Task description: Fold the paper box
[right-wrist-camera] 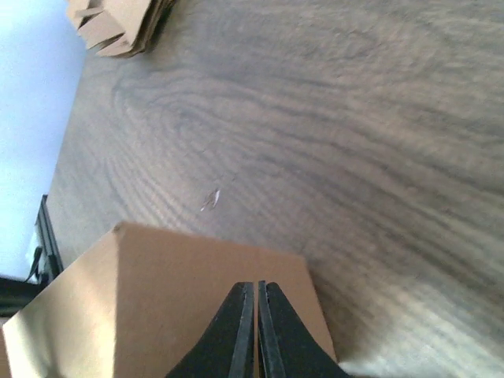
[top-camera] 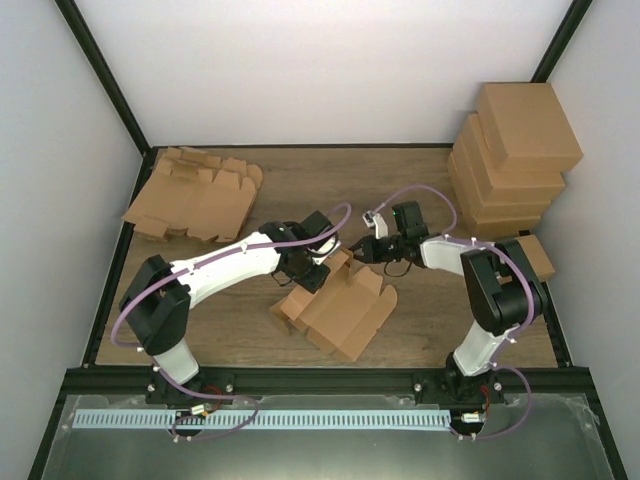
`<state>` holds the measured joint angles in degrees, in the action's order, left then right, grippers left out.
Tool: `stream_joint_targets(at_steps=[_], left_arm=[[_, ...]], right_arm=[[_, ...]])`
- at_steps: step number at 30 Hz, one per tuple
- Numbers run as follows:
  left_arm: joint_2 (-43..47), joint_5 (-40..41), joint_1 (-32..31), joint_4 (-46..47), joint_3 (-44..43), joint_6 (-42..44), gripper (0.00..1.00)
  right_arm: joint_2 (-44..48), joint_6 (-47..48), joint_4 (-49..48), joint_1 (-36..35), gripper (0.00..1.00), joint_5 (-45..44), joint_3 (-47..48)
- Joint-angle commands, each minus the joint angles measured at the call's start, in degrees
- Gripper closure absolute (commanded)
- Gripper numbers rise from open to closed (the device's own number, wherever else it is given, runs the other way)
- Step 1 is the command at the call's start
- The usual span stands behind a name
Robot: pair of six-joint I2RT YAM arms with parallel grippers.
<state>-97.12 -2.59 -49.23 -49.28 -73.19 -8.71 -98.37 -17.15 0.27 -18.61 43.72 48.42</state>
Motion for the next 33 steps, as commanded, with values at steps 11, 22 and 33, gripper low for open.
stream_joint_targets(at_steps=[11,22,33], left_arm=[[-0.3,-5.4,-0.3,2.3,0.6,0.2,0.59],[-0.3,-8.6,0.4,1.9,0.2,1.7,0.59],[0.8,-6.9,0.7,-1.5,-0.3,6.5,0.56]], right_arm=[[12.0,-0.6,-21.3,0.2,0.85,1.0,-16.2],[15.2,-2.0,-33.0,0.2,0.83,3.8,-25.1],[19.7,-3.1,-39.3,0.2,0.76,7.7,-29.5]])
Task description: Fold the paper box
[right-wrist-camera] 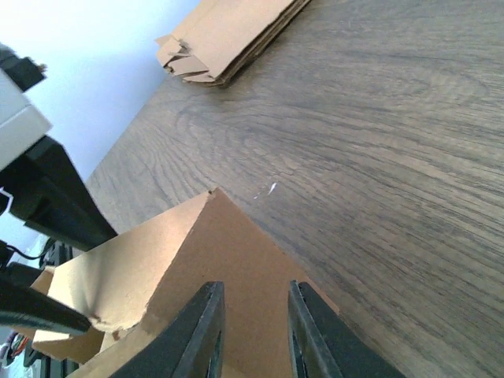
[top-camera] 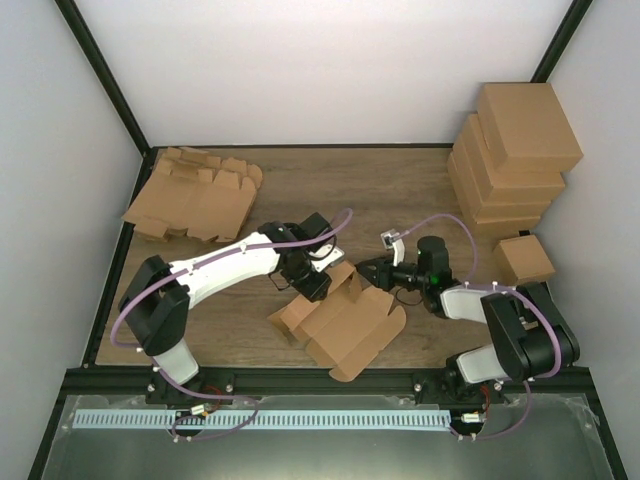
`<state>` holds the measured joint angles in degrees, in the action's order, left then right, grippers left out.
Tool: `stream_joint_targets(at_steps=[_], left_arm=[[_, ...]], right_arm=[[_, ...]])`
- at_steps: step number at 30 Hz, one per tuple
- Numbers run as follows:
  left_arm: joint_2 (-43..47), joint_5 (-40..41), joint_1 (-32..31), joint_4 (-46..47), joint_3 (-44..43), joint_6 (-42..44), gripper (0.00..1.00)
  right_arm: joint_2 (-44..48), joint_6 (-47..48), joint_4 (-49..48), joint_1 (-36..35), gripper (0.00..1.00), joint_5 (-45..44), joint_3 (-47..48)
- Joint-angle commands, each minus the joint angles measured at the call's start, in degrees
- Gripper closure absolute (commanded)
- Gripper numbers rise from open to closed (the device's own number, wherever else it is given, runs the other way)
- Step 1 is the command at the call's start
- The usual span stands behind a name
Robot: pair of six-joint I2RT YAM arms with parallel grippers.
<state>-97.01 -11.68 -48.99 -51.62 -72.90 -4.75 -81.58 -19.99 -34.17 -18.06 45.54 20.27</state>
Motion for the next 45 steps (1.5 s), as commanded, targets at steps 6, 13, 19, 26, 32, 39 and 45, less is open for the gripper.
stream_joint_targets(at_steps=[6,13,19,26,32,39,45], left_arm=[[1.1,3.4,0.5,-1.1,-2.4,4.1,0.56],[0.5,4.0,0.5,-1.6,-2.7,3.6,0.56],[1.0,4.2,0.5,-1.6,-2.0,3.0,0.56],[1.1,1.2,0.5,-1.4,-3.0,2.0,0.5],[0.3,0.2,0.6,-0.6,-4.1,1.1,0.5],[-0.7,0.2,0.7,-0.4,-4.5,1.1,0.51],[-1.5,0.0,0.8,-0.2,-4.6,1.5,0.46]], right_arm=[[1.5,2.6,-2.4,-3.9,0.74,3.9,0.6],[1.1,3.7,-1.2,-5.9,0.74,1.1,1.4],[1.3,-2.7,-3.6,-5.3,0.7,2.2,1.2],[-3.4,-3.0,-4.6,-4.5,0.76,4.1,2.4],[-5.2,-2.8,-6.0,-4.6,0.76,4.0,0.9],[-4.4,-3.4,-5.7,-4.6,0.75,2.2,-0.2],[-5.3,-5.0,-7.4,-4.6,0.76,2.0,-0.6]])
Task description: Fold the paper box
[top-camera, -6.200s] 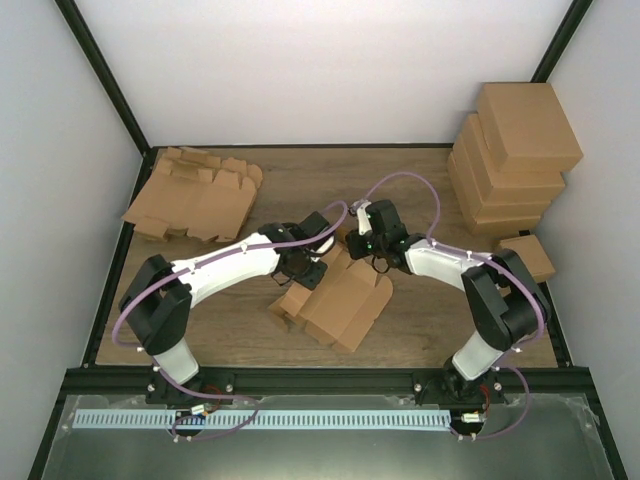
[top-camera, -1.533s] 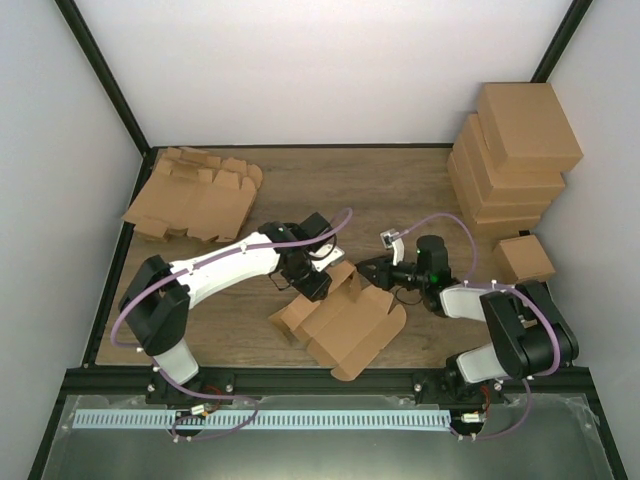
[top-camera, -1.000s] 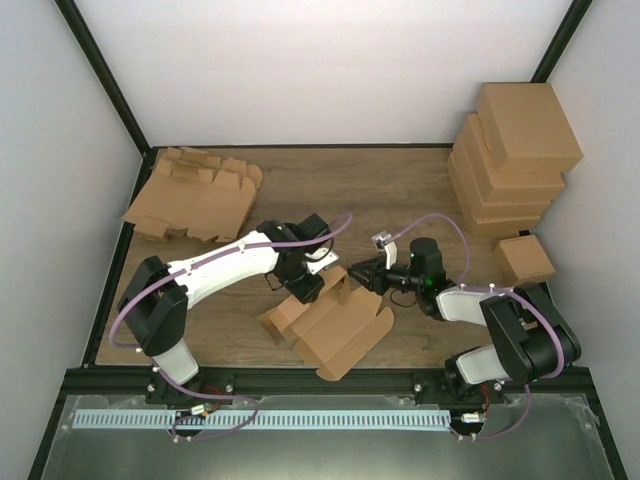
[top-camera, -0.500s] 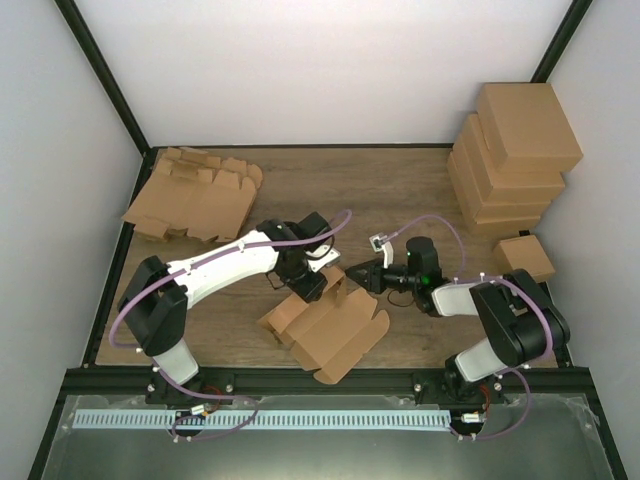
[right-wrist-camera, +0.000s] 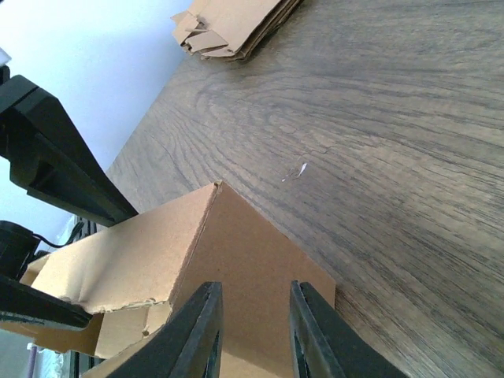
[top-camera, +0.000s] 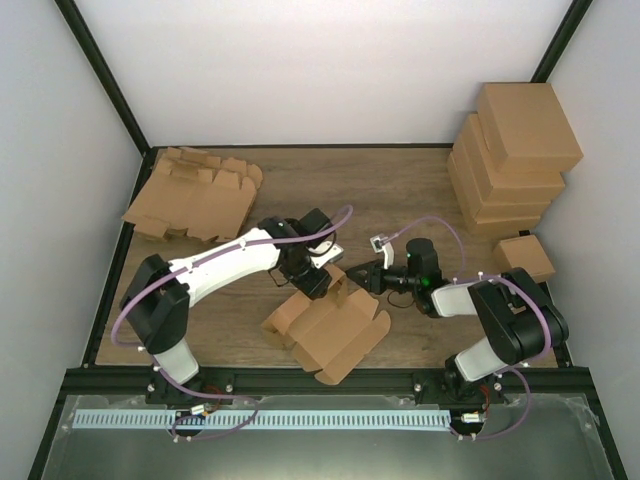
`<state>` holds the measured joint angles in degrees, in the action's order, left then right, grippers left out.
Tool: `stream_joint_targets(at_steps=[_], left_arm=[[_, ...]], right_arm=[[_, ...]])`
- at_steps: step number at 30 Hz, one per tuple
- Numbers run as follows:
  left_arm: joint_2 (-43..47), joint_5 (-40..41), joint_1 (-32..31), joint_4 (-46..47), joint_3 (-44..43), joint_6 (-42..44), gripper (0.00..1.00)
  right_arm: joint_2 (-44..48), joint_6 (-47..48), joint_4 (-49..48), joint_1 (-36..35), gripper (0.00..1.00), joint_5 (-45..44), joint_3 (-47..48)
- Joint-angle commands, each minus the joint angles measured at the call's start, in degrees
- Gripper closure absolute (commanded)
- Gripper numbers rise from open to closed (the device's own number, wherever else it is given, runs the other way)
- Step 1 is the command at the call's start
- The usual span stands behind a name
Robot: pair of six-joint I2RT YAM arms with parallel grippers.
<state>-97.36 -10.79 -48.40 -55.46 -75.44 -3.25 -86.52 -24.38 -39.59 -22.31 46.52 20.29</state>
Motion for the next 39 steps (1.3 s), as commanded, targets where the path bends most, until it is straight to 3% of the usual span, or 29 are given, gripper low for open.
stream_joint_targets(at_steps=[1,9,13,16,23,29,34,39], left_arm=[[-1.4,-0.9,0.2,3.6,-2.1,-0.1,0.46],[-1.4,-0.2,0.2,3.3,-2.3,0.1,0.54],[-1.9,0.3,0.4,2.8,-2.1,0.3,0.54],[-1.9,-0.1,0.4,2.9,-2.2,0.5,0.54],[-2.1,-0.2,0.4,2.4,-2.3,0.9,0.54],[-1.9,-0.3,0.5,2.4,-2.3,1.5,0.55],[-2.0,-0.6,0.6,2.5,-2.3,1.8,0.55],[-2.2,-1.1,0.6,2.5,-2.5,2.0,0.55]], right_arm=[[-0.2,-0.4,-1.7,-0.4,0.76,0.8,-0.6],[2.3,1.4,0.8,-0.4,0.75,0.0,-1.5],[3.7,-2.0,-0.7,-0.3,0.65,-1.6,-3.1],[2.6,-5.1,-0.9,0.4,0.64,-2.3,-3.0],[3.9,-6.3,-11.8,2.2,0.64,4.4,-7.1],[1.7,-1.1,-8.5,1.9,0.58,6.5,-3.6],[0.3,5.1,0.7,-1.6,0.58,1.1,1.7],[2.9,8.6,5.5,-5.9,0.58,-10.3,1.9]])
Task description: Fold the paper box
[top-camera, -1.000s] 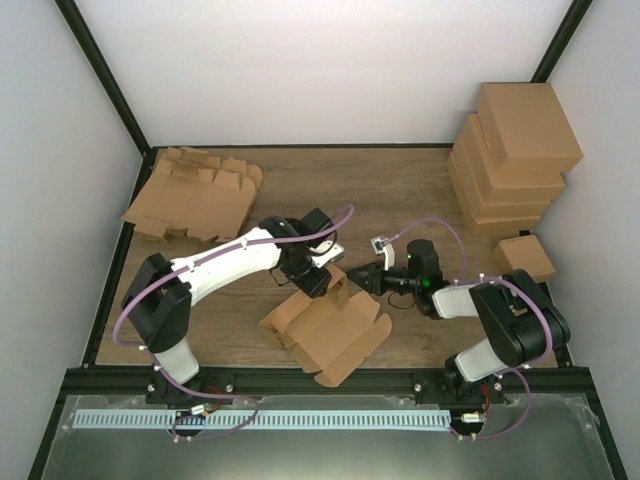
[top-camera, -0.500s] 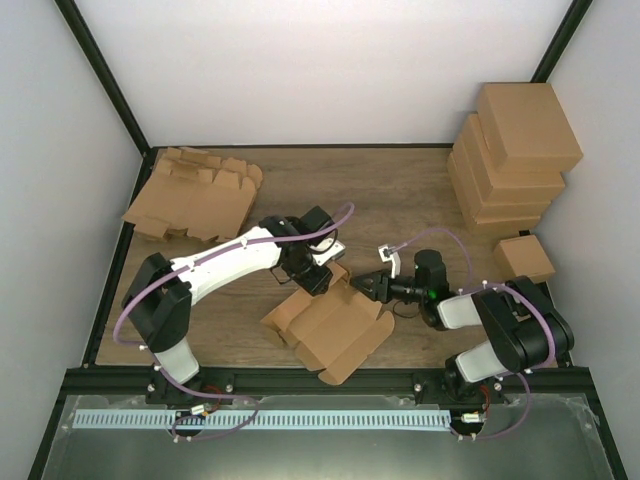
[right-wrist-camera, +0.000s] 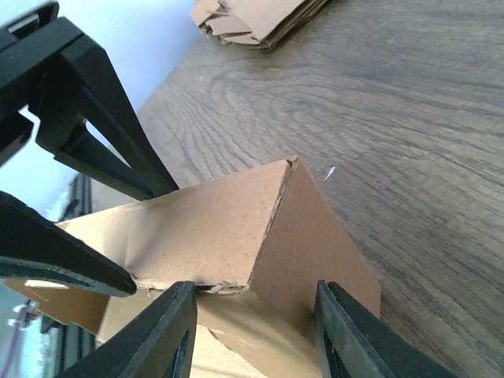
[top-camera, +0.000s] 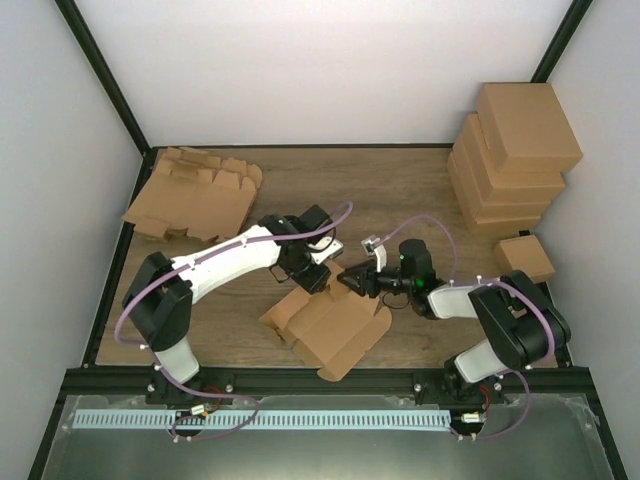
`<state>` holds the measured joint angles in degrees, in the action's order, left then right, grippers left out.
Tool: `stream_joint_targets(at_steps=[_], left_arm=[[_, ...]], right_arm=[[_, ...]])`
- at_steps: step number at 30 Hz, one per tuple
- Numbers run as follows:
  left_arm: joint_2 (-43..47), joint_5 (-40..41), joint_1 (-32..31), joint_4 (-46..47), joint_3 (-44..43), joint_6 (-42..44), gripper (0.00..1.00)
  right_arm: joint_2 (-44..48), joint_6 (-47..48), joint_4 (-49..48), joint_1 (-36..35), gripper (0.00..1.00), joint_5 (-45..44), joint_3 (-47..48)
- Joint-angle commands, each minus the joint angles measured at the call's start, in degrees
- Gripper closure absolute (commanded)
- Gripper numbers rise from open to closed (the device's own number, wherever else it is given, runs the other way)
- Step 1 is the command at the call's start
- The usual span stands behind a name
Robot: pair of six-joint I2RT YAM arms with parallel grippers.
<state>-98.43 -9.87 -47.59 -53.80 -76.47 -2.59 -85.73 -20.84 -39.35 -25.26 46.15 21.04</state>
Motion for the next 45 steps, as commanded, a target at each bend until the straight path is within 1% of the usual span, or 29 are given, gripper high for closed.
stream_joint_targets(at_steps=[1,4,9,12,23,28,35,39,42,45], left_arm=[[-1.1,-2.2,-0.1,0.9,-1.5,1.4,0.54],[-1.3,-2.3,-0.1,0.7,-1.7,1.5,0.55],[-1.5,-2.2,-0.1,0.4,-2.0,1.9,0.55],[-1.9,-2.1,0.4,-0.6,-2.5,1.8,0.54],[-2.3,-8.4,3.8,-1.8,-3.6,2.2,0.54],[-2.5,-9.6,4.2,-1.7,-3.5,2.6,0.54],[-2.6,-11.2,4.3,-1.7,-3.4,3.1,0.54],[-2.9,-11.4,4.3,-1.6,-3.5,3.1,0.54],[-3.0,-12.0,4.3,-1.5,-3.5,2.9,0.55],[-3.1,-12.0,4.3,-1.4,-3.5,2.9,0.55]], right_arm=[[2.5,5.3,6.2,-3.5,0.6,-12.7,1.2],[2.3,5.5,7.9,-4.4,0.65,-18.2,1.2],[2.3,6.9,6.7,-7.3,0.63,-20.5,0.9],[3.2,7.7,4.3,-9.2,0.61,-20.7,-0.3],[4.1,6.1,-2.2,-9.4,0.62,-20.1,-4.4],[1.7,6.8,-1.5,-9.4,0.62,-21.1,-2.6],[0.8,7.0,-1.2,-9.4,0.63,-23.3,-1.8],[-0.5,7.0,-1.0,-10.4,0.67,-26.1,-0.7],[-1.0,7.4,-0.5,-13.0,0.71,-31.5,0.0],[-1.3,7.2,-1.5,-15.4,0.78,-37.2,0.0]])
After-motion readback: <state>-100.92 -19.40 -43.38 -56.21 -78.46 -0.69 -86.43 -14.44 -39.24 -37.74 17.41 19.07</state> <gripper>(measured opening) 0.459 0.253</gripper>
